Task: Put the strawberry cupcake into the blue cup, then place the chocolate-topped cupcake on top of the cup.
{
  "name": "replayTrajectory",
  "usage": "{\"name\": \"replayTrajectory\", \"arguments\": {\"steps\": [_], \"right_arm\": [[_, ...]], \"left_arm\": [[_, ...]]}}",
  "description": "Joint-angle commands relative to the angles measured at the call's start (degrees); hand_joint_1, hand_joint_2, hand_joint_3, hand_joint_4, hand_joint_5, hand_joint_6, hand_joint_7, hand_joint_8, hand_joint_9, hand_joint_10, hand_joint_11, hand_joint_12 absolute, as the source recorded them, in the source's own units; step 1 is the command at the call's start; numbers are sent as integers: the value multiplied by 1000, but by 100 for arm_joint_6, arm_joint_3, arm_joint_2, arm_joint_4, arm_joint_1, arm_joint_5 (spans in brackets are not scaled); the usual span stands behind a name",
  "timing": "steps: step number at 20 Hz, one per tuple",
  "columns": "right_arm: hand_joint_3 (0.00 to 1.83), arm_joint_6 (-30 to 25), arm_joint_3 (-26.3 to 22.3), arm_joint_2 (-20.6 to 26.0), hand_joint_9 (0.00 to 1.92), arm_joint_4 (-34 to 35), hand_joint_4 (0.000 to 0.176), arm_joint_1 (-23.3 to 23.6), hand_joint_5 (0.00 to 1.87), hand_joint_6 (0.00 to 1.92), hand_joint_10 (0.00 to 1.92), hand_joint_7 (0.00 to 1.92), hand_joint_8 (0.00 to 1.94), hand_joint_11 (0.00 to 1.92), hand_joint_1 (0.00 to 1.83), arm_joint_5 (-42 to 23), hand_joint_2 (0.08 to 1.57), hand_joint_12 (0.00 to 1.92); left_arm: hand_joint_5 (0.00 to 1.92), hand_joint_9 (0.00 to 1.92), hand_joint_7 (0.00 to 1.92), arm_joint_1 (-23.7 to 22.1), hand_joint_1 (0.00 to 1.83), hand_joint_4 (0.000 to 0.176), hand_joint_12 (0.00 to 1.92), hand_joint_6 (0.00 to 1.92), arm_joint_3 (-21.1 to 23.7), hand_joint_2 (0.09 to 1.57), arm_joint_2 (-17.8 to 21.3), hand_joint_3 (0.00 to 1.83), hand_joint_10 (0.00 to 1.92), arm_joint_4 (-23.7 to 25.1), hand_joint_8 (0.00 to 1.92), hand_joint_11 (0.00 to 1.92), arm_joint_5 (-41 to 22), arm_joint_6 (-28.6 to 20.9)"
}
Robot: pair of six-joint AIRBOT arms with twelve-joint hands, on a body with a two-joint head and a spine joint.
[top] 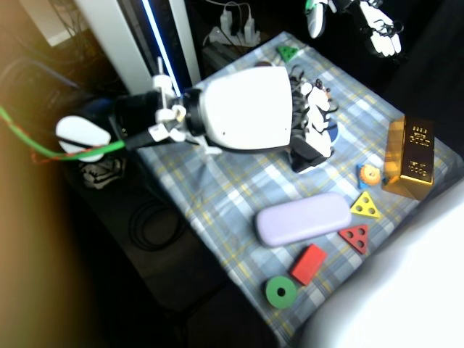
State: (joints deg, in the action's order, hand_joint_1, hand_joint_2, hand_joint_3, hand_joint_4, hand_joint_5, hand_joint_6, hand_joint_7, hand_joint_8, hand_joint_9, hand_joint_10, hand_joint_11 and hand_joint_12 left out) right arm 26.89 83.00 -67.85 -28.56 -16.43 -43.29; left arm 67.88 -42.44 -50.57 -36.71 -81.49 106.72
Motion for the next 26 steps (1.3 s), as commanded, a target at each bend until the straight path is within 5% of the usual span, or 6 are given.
{"name": "replayTrajectory", "arguments": {"steps": [1, 15, 17, 18, 19, 26], "right_arm": [[0, -77, 7, 18, 1053, 234, 0, 147, 586, 506, 593, 944, 457, 730, 954, -604, 1168, 1500], [0, -93, 80, -346, 1372, 27, 122, 275, 820, 1226, 58, 1261, 14, 1088, 956, -585, 1202, 978], [3, -120, 82, -342, 1415, -41, 28, 275, 802, 1255, 57, 1282, 14, 1136, 992, -564, 1214, 1002], [1, -127, 72, -342, 1402, -62, 146, 275, 826, 1212, 43, 1243, 11, 1077, 950, -561, 1192, 1163], [0, -128, 50, -342, 943, -109, 0, 275, 694, 446, 8, 862, 1, 528, 814, -560, 1078, 1392], [7, 34, -358, 93, 93, -138, 47, 16, 193, 7, 9, 130, 6, 1, 10, -545, 1059, 396]], "left_arm": [[301, 265, 314, -95, 259, 70, 370, 2, -18, 1054, 7, 0, 5, 246, 2, 73, -596, -16], [286, 276, 316, -155, 300, 74, 389, 2, -19, 1050, 31, 0, 1, 362, 5, 92, -535, -12], [286, 279, 324, -158, 310, 61, 394, 1, -18, 1056, 32, 0, 2, 360, 6, 92, -510, -12], [284, 280, 318, -165, 324, 58, 394, 1, -18, 1063, 32, 2, 2, 360, 2, 91, -505, -12], [289, 282, 319, -171, 321, 63, 396, 2, -19, 1057, 32, 0, 3, 361, 2, 94, -501, -12], [269, 285, 301, -177, 375, 36, 410, 0, -7, 1031, 45, 0, 0, 418, 0, 97, -387, -13]]}}
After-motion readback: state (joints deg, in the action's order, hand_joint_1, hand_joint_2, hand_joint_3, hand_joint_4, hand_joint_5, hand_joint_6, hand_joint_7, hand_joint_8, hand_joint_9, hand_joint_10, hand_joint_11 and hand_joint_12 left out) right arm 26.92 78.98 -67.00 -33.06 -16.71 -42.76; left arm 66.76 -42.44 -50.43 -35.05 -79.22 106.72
